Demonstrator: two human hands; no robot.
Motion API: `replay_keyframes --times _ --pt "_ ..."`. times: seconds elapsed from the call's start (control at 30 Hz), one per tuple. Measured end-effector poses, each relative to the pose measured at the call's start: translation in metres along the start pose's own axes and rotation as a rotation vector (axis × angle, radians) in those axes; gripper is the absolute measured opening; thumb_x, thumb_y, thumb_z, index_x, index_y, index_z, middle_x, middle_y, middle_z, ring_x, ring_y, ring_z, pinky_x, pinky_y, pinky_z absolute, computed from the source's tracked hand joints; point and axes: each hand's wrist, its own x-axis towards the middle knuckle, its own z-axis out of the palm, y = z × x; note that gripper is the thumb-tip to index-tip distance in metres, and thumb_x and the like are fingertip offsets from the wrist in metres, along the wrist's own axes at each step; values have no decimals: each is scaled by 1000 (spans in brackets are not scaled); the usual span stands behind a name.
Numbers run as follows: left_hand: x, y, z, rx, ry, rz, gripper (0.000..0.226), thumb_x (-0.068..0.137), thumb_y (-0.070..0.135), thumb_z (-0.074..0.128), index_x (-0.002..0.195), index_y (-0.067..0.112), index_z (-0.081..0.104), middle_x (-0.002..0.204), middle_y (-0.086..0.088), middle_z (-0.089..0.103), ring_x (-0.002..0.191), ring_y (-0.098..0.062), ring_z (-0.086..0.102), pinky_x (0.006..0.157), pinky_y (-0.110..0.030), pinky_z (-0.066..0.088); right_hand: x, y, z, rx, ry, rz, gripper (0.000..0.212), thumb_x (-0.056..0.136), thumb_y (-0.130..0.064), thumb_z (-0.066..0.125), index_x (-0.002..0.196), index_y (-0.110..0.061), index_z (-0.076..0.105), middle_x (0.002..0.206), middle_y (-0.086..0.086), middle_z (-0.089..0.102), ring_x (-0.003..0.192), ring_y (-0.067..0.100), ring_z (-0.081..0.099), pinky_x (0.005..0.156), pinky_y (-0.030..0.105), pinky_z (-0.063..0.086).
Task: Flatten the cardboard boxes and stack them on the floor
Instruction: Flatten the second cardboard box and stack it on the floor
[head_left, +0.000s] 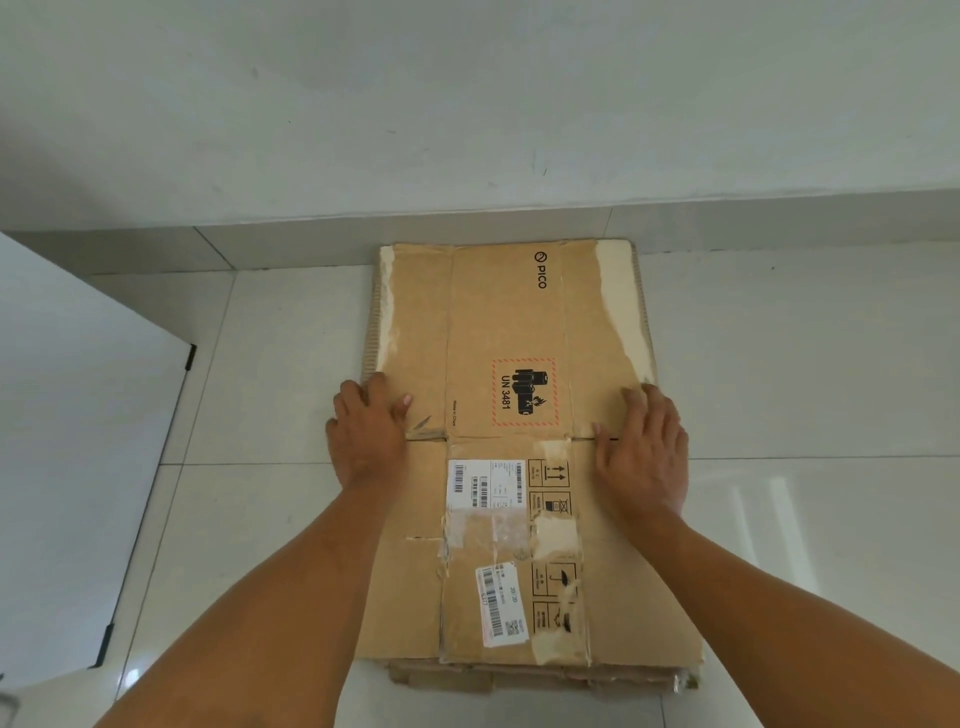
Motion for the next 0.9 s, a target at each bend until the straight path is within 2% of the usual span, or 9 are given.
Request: replay_keyframes --times 0.03,0.07,0.1,0.17,0.23,0.33,0.53,0.73,0.9 --pt "-3 6 4 28 4 -11 48 104 45 36 141 17 44 127 -17 43 112 -33 50 92 -46 48 -2 -4 3 -6 -59 -57 64 106 -42 41 160 -12 24 169 12 18 157 31 14 127 49 19" --pt "-7 13 8 4 13 -33 47 104 38 38 146 16 42 137 -21 37 125 -39 44 108 -50 40 -6 -8 7 -10 -109 -121 68 108 -44 37 164 -12 15 173 9 6 160 27 2 129 47 11" --pt "-13 19 11 -27 16 -46 50 105 34 38 151 15 37 148 -25 28 139 -43 31 119 -53 25 -9 -13 12 -21 -146 -184 72 108 -49 32 165 -14 7 174 6 -5 159 23 -8 130 47 5" --pt "-26 25 16 -26 -10 38 61 107 37 32 159 11 18 165 -24 3 154 -40 -3 124 -50 2 -16 -22 22 -55 -190 -255 78 106 -59 21 165 -17 -7 171 3 -19 157 20 -22 129 47 -3" --pt "-37 26 22 -32 -98 223 68 107 46 24 161 11 1 168 -12 -13 153 -27 -20 125 -48 -3 -18 -26 29 -68 -196 -245 81 104 -64 18 164 -18 -12 170 2 -24 156 20 -25 129 48 -5" --pt "-40 24 29 -52 -175 351 74 106 53 19 160 12 -10 167 -3 -18 153 -17 -22 126 -45 -5 -18 -25 33 -92 -187 -236 82 104 -62 21 164 -17 -12 171 3 -23 157 22 -22 129 51 -1" --pt "-38 22 31 -30 -167 360 74 107 51 23 160 12 -11 168 -3 -17 154 -17 -19 126 -47 2 -17 -27 35 -122 -201 -237 83 105 -60 24 163 -16 -15 170 4 -25 157 24 -23 129 52 2" --pt "-36 23 28 -12 -204 364 74 107 52 20 159 13 -16 167 -2 -22 153 -17 -22 126 -44 -2 -16 -27 32 -126 -236 -236 82 105 -60 22 163 -15 -16 170 6 -26 156 25 -24 129 51 -1" --pt "-29 27 20 29 -367 334 76 105 57 12 155 14 -26 161 0 -35 148 -16 -34 125 -44 -9 -8 -29 23 -148 -384 -221 81 103 -65 9 158 -19 -29 164 3 -38 152 24 -35 128 49 -10"
